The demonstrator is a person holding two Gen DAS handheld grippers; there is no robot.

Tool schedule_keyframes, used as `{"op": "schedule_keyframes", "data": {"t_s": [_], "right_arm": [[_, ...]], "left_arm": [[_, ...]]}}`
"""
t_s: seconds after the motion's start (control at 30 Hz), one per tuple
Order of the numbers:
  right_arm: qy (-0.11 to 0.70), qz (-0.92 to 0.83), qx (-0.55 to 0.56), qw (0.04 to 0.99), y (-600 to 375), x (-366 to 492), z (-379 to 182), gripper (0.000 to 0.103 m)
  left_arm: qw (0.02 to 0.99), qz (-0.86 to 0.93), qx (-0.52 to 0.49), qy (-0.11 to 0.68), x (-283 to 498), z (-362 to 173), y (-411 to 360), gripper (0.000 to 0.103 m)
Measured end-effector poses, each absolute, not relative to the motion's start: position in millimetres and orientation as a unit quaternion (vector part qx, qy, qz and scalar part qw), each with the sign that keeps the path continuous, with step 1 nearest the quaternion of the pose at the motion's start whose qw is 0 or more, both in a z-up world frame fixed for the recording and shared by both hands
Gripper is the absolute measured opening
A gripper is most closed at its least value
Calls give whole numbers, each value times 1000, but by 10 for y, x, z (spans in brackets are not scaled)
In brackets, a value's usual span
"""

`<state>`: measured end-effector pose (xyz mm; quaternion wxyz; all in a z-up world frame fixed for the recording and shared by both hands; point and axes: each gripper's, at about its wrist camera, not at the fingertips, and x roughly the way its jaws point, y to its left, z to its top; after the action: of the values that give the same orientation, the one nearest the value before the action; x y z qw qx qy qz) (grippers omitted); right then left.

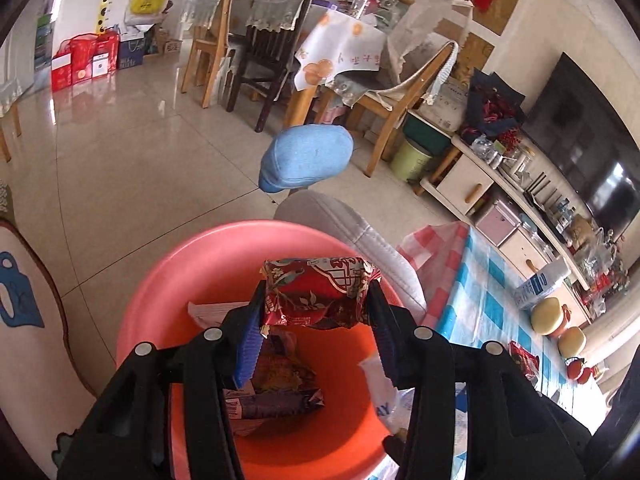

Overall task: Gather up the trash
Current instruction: 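Carry the red wrapper and MAGIC bottle over the pink bucket, then open both tools to drop the items into the bucket, then swing both tools back from the bucket toward the table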

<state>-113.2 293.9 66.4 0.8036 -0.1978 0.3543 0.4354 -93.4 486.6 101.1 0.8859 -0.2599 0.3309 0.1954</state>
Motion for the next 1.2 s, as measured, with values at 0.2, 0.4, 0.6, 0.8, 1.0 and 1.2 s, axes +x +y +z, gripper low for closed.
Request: {"op": "schedule_keyframes", "data": {"t_s": [0.2, 0.4, 0.6, 0.8, 1.0, 1.2], "right_arm": [[358, 442, -207, 796, 3110, -1191, 554, 76], [361, 438, -163, 807, 2904, -1185, 566, 80], [350, 411, -132, 832, 2553, -1256, 592, 84], [352, 388, -105, 845, 2260, -1312, 570, 86], [356, 375, -88, 852, 2024, -1351, 543, 88], [351, 361, -84, 860, 1781, -1395, 545, 89]], "left_arm": [[878, 217, -261, 339, -939, 960, 4937, 68], [881, 230, -243, 334, -924, 993, 4892, 81], [892, 223, -218, 327, -874, 1054, 4769, 89], [908, 197, -187, 318, -800, 1113, 4551, 90], [923, 174, -148, 311, -714, 1168, 4282, 91], [931, 153, -120, 309, -643, 1165, 4045, 91]]}}
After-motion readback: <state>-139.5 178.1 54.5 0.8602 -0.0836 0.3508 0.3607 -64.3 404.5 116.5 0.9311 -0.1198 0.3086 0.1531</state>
